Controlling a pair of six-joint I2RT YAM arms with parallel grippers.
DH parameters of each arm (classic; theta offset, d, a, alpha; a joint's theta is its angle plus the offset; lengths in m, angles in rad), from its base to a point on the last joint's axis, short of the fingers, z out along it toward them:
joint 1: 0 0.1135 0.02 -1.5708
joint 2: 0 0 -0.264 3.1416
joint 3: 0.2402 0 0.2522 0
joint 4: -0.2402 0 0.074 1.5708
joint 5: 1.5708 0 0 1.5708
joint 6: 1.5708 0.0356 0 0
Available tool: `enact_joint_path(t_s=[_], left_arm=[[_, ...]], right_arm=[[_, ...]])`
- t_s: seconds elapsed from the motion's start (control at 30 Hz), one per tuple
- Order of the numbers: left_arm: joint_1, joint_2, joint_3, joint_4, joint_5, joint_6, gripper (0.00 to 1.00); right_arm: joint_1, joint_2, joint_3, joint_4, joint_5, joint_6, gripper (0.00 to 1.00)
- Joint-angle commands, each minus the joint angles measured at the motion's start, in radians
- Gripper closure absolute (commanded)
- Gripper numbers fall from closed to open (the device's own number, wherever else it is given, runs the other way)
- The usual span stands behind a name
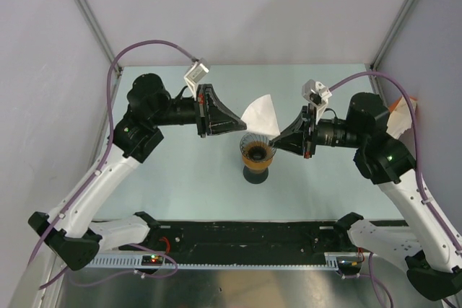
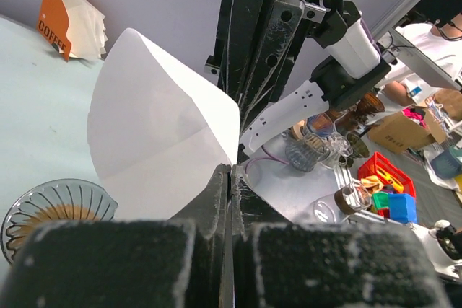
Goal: Place the coffee filter in the dripper
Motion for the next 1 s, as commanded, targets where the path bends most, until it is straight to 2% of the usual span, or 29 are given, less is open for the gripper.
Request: enact_joint_path(t_s=[0.0, 0.07, 0.1, 0.17, 0.27, 0.43, 0.67, 0.83, 0.97], left_arm=[[0.001, -0.043, 0.005, 0.001, 0.028, 0.057, 1.0], [-0.014, -0.041, 0.01, -0.001, 0.035, 0.07, 1.0], [-0.021, -0.043, 0.011, -0.002, 0.039, 0.078, 1.0], [-0.032, -0.048, 0.012, -0.001, 0.048, 0.093, 1.0], [-0.045, -0.055, 0.01, -0.004, 0.063, 0.113, 1.0], [-0.067, -0.057, 0.008, -0.006, 0.095, 0.138, 1.0], [-0.081, -0.056, 0.0, -0.04, 0.069, 0.185, 1.0], [-0.081, -0.059, -0.013, -0.073, 0.047, 0.223, 1.0], [-0.081, -0.058, -0.014, -0.095, 0.038, 0.247, 1.0]], right_arm=[[0.0, -0.01, 0.003, -0.014, -0.038, -0.035, 1.0], [0.015, 0.001, 0.008, -0.005, -0.058, -0.025, 0.81], [0.024, 0.005, 0.013, -0.008, -0.061, -0.02, 0.62], [0.039, 0.013, 0.022, -0.022, -0.047, -0.012, 0.38], [0.043, 0.02, 0.026, -0.032, -0.035, -0.004, 0.26], [0.045, 0.055, 0.027, -0.031, -0.041, 0.019, 0.21], [0.069, 0.063, 0.028, 0.025, -0.108, 0.054, 0.23], [0.103, 0.053, 0.029, 0.016, -0.109, 0.047, 0.28], [0.105, 0.056, 0.029, 0.037, -0.099, 0.06, 0.4]])
